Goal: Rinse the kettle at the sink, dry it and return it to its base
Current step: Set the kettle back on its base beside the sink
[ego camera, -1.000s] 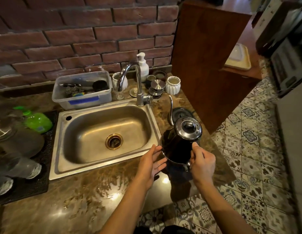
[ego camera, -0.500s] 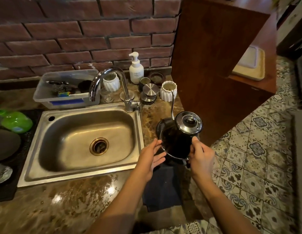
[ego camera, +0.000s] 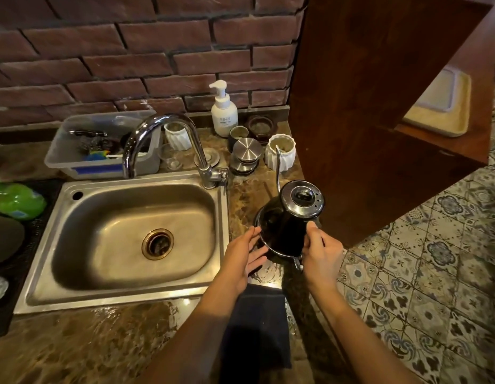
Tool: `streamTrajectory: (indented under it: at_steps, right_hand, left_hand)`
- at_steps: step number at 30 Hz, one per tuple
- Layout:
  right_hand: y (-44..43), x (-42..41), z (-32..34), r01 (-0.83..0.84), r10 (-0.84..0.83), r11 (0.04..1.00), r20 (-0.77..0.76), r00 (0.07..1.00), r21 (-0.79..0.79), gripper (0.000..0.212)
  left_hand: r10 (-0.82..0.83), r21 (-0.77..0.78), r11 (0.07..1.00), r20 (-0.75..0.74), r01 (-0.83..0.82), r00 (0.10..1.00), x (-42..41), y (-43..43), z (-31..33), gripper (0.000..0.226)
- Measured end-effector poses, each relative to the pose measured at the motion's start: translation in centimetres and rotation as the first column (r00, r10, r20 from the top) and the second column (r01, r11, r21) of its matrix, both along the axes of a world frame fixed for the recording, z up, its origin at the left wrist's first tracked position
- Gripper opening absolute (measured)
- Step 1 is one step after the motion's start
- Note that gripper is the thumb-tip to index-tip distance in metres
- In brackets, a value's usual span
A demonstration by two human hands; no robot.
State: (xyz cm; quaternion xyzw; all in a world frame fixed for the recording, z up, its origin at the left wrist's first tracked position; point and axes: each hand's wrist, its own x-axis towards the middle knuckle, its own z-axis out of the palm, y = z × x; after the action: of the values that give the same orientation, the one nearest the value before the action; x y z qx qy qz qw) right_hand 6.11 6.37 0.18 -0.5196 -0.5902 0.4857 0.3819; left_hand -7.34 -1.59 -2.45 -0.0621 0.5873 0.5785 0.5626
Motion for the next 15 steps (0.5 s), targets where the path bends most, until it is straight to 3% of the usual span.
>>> streamTrajectory:
  at_steps: [15]
  right_hand:
    - [1.9, -1.7, -0.2, -0.034, 0.034, 0.999, -0.009, 0.999, -0.029, 0.060]
  left_hand:
    - [0.016, 0.003, 1.000, -0.047, -0.016, 0.999, -1.2, 2.2, -0.7, 0.039]
